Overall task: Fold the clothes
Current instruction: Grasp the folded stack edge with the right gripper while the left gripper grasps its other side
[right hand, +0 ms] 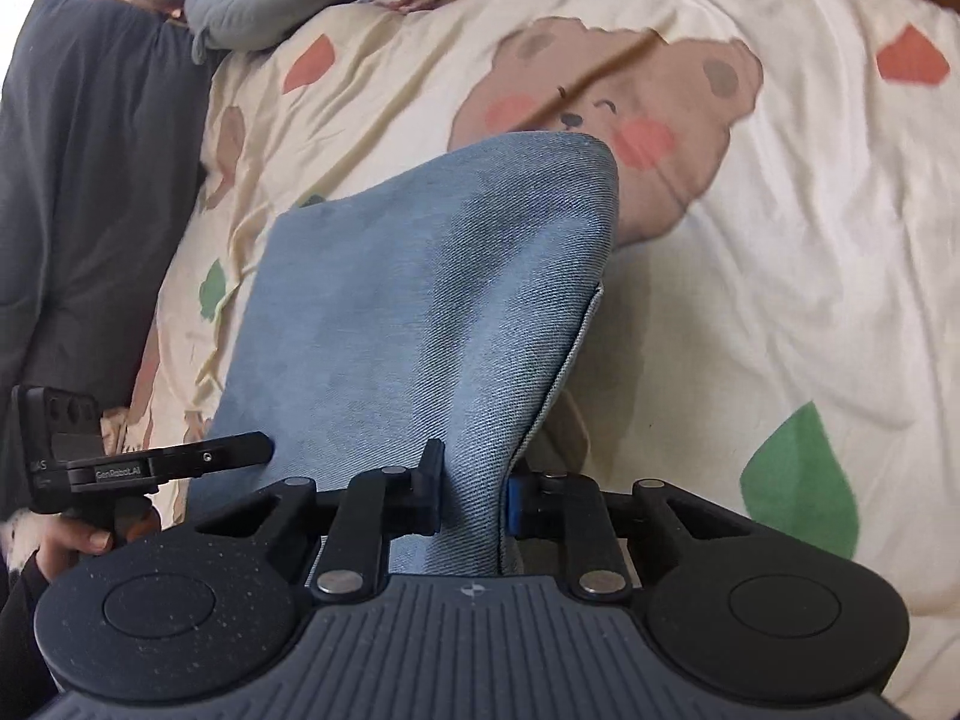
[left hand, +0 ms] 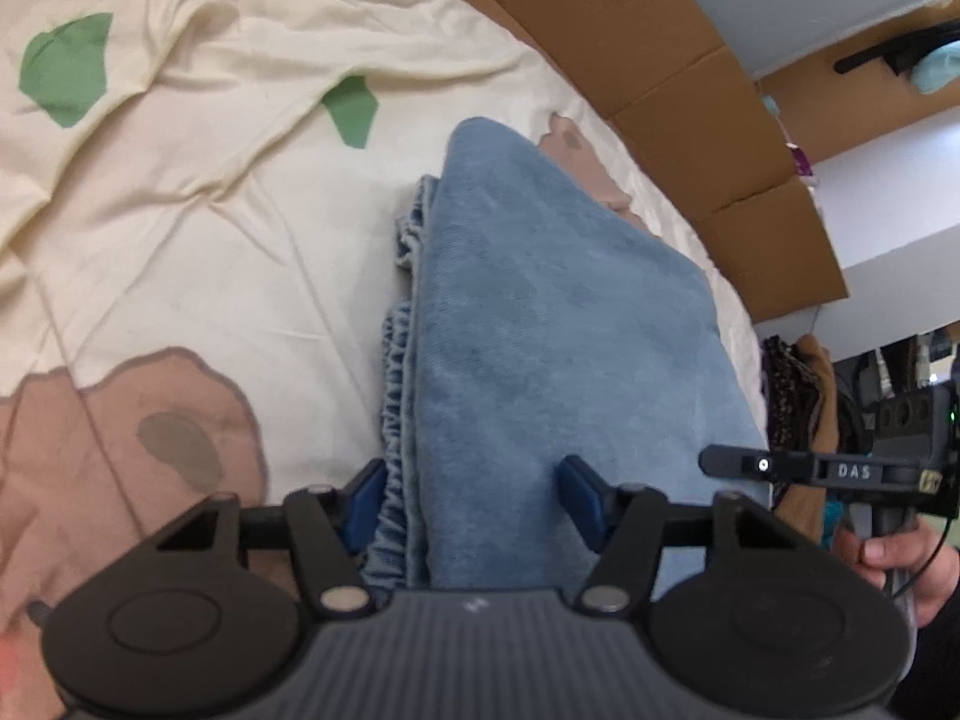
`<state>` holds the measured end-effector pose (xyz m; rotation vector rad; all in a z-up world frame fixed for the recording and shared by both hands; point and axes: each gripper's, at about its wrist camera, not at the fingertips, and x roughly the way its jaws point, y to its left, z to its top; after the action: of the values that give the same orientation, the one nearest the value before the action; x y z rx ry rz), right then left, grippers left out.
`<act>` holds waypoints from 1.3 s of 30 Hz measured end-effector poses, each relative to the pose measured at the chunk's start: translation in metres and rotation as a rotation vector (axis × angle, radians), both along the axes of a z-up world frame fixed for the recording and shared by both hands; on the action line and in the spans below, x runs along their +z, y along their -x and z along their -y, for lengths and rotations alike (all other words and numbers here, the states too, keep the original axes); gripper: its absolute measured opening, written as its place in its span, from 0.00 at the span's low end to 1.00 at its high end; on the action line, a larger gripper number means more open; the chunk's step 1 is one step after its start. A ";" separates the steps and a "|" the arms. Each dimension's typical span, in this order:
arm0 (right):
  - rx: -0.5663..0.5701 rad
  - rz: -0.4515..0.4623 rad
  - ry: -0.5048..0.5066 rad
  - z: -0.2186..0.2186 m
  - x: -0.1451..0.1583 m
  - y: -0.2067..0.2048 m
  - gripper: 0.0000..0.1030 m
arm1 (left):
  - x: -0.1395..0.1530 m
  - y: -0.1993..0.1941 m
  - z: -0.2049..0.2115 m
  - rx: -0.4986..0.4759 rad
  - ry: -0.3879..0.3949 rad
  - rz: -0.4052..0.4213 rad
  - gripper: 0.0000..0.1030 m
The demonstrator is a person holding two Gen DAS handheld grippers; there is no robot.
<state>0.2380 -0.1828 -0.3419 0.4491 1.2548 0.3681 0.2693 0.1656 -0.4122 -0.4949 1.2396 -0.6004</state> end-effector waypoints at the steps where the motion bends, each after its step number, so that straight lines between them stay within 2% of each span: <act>1: 0.005 -0.004 0.013 0.001 0.003 -0.001 0.18 | 0.000 0.001 0.003 -0.006 0.005 0.001 0.60; 8: 0.038 -0.050 0.098 0.014 0.016 -0.008 0.18 | 0.000 0.002 0.031 -0.023 0.024 0.000 0.60; 15: 0.166 -0.133 0.164 0.022 0.014 -0.003 0.19 | -0.001 0.005 0.050 0.003 0.058 0.001 0.60; 19: 0.168 -0.145 0.164 0.037 0.015 0.001 0.19 | -0.002 0.008 0.065 0.000 0.087 -0.010 0.60; 24: 0.139 -0.153 0.182 0.066 0.015 0.002 0.18 | -0.004 0.017 0.089 -0.048 0.123 -0.023 0.60; 25: 0.133 -0.155 0.187 0.073 0.014 0.004 0.18 | -0.005 0.019 0.092 -0.059 0.136 -0.027 0.56; 28: 0.113 -0.171 0.197 0.090 0.006 0.012 0.18 | -0.005 0.023 0.102 -0.092 0.147 -0.032 0.53; 32: 0.097 -0.187 0.187 0.099 -0.015 0.016 0.19 | -0.002 0.020 0.098 -0.083 0.109 -0.026 0.54; 34: 0.104 -0.185 0.195 0.098 -0.023 0.017 0.20 | -0.001 0.018 0.092 -0.072 0.099 -0.020 0.62; 36: 0.103 -0.188 0.194 0.100 -0.031 0.018 0.23 | 0.000 0.017 0.085 -0.061 0.089 -0.015 0.66; 39: 0.095 -0.188 0.172 0.104 -0.035 0.019 0.23 | -0.006 0.013 0.084 -0.054 0.090 -0.030 0.66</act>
<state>0.2186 -0.2869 -0.3767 0.2815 1.4811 0.3001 0.2564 0.0818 -0.4186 -0.5484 1.2611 -0.6985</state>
